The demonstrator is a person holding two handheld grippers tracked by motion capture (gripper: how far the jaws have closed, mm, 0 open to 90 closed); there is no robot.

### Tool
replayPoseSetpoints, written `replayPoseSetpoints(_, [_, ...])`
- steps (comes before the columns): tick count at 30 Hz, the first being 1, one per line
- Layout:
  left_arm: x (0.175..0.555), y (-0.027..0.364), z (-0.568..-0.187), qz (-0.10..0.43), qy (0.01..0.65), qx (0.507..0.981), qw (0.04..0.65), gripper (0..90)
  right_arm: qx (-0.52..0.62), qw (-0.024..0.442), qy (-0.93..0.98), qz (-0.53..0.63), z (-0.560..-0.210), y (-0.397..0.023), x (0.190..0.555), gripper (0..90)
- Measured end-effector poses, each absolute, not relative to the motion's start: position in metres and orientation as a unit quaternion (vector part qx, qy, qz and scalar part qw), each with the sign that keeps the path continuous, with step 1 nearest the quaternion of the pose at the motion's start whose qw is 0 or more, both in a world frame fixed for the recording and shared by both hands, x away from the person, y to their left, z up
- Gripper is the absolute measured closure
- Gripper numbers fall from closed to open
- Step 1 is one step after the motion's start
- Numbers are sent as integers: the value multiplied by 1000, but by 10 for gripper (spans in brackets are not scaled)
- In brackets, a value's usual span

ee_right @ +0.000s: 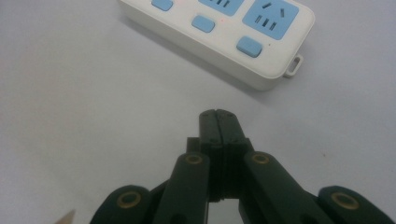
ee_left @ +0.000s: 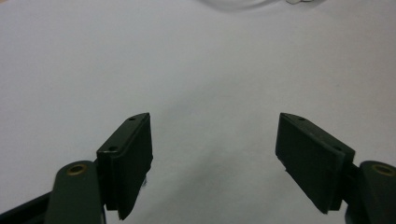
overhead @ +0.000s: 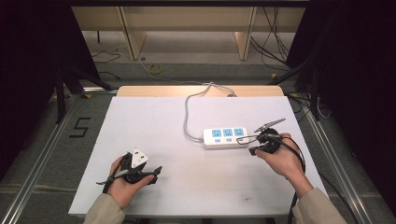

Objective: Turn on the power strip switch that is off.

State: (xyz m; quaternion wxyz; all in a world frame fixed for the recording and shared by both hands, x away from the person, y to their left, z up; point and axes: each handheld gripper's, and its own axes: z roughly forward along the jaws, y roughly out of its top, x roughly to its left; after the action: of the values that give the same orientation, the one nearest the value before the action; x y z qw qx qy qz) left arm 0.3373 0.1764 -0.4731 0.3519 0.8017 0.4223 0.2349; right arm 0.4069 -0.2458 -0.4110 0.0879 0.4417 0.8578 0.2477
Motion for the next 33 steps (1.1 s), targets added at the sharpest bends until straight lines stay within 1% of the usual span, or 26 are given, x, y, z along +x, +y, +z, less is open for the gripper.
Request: replayPoseSetpoints(33, [337,176,-473,234,420,804,349,272,446,94,859,234,-396,-241,428,900])
